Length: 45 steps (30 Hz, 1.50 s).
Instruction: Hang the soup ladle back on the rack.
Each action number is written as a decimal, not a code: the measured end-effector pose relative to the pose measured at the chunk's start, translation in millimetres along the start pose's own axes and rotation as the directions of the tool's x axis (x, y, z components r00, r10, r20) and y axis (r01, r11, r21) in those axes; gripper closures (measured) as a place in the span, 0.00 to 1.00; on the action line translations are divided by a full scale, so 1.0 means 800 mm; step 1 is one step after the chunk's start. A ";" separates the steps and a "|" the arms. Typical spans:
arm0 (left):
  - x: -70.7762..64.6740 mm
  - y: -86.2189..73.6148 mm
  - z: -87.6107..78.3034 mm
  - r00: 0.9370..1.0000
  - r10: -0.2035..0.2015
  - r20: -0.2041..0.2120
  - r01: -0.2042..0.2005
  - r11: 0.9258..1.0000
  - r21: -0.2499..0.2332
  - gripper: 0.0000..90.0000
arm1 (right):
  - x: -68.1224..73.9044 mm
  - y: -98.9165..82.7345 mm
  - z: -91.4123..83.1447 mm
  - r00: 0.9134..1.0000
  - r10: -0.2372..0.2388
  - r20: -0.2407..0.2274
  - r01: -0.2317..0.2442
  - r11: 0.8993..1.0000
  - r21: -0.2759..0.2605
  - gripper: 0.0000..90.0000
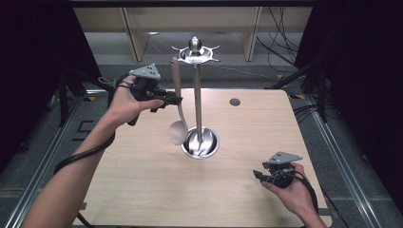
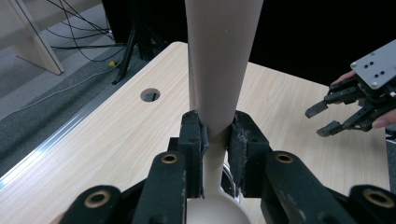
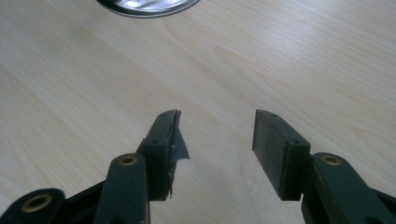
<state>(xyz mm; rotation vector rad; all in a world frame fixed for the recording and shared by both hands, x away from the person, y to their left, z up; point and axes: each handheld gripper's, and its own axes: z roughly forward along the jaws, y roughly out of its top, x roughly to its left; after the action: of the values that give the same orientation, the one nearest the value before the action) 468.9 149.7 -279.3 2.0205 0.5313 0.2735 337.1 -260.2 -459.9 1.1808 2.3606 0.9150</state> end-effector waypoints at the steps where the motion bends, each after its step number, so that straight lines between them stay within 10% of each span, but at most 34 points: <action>1: -0.001 -0.001 0.000 1.000 -0.005 -0.004 0.005 1.000 -0.005 0.84 | 0.000 0.000 0.000 1.000 0.003 -0.001 -0.003 1.000 0.000 0.57; 24: -0.020 -0.023 -0.007 0.984 -0.133 -0.122 0.114 0.982 -0.154 0.80 | 0.003 0.000 0.000 1.000 0.032 -0.002 -0.032 0.999 -0.006 0.57; 45: -0.044 -0.056 -0.047 0.965 -0.107 -0.240 0.047 0.969 -0.242 0.46 | 0.002 0.001 -0.001 0.999 0.034 0.010 -0.034 0.999 -0.013 0.55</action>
<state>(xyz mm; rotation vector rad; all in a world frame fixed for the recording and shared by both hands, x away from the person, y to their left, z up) 411.4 180.6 -298.8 1.7408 0.7006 0.5258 335.8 -259.1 -458.7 1.2212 2.3297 0.9309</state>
